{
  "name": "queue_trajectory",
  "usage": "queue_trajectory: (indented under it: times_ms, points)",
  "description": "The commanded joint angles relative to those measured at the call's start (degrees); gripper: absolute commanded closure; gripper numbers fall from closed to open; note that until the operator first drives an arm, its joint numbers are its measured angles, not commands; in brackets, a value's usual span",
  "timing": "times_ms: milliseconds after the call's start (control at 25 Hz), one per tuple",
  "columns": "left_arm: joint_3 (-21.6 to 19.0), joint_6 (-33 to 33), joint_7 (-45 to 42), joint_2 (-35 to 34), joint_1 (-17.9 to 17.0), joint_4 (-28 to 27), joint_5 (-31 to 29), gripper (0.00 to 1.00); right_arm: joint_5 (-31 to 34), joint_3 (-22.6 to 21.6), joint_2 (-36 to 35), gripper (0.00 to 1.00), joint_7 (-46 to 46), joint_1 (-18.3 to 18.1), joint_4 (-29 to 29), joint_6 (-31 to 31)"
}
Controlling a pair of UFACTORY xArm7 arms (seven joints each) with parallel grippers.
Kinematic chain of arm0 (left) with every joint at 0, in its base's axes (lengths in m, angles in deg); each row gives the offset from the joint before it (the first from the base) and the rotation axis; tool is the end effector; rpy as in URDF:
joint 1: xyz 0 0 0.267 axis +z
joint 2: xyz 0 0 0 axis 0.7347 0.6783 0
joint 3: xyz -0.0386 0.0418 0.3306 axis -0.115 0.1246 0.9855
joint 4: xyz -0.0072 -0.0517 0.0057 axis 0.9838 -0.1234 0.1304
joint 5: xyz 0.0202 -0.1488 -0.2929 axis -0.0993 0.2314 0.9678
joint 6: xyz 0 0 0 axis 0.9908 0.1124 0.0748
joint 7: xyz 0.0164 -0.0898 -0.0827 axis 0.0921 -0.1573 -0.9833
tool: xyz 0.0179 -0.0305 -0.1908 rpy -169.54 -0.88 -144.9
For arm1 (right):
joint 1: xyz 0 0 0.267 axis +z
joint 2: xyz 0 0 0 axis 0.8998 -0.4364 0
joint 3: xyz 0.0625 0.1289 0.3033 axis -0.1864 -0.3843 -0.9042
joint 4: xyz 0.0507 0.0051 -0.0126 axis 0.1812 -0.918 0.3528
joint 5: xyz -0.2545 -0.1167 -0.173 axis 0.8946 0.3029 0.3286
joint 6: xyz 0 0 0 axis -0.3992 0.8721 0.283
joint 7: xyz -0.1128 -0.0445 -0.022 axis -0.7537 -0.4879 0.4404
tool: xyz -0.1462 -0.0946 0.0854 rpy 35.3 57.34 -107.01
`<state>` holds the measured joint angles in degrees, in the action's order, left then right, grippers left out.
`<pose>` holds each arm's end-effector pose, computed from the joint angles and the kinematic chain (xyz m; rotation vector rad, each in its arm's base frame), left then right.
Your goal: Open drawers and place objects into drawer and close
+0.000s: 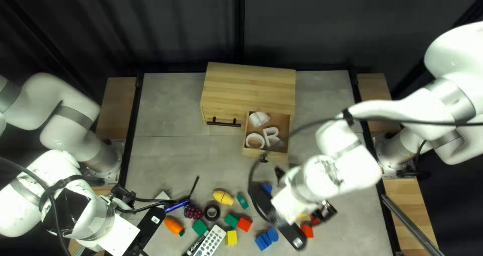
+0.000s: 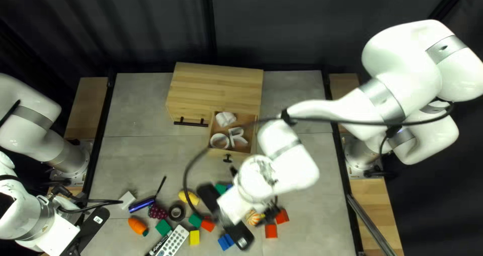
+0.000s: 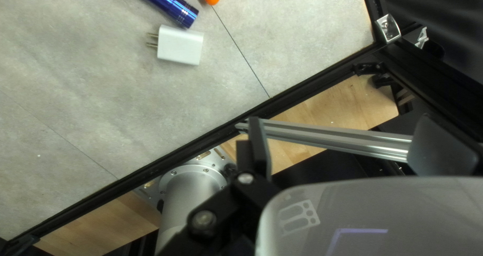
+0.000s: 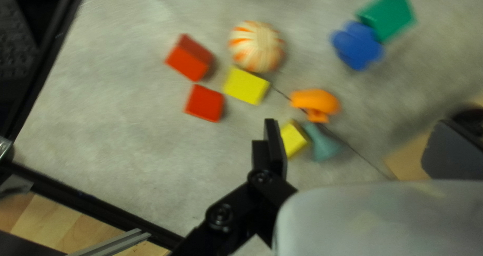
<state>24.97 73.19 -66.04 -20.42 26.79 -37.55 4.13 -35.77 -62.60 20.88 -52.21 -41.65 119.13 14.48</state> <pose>0.1404 -0.2425 0.2578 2.9725 -0.8580 -0.1876 0.4091 0.2149 0.2131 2.8606 1.1739 -0.0333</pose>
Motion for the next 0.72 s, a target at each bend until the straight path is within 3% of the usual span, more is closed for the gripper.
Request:
queue_trajectory:
  times_ms: [40, 720]
  points:
    - [0.0, 0.0, 0.0, 0.0, 0.0, 0.0, 0.0, 0.0, -0.2, -1.2, -1.5, 0.0, 0.8, 1.3, 1.6, 0.7]
    - [0.0, 0.0, 0.0, 0.0, 0.0, 0.0, 0.0, 0.0, 0.2, -2.2, -2.7, 0.0, 2.1, 2.6, 4.7, 2.8]
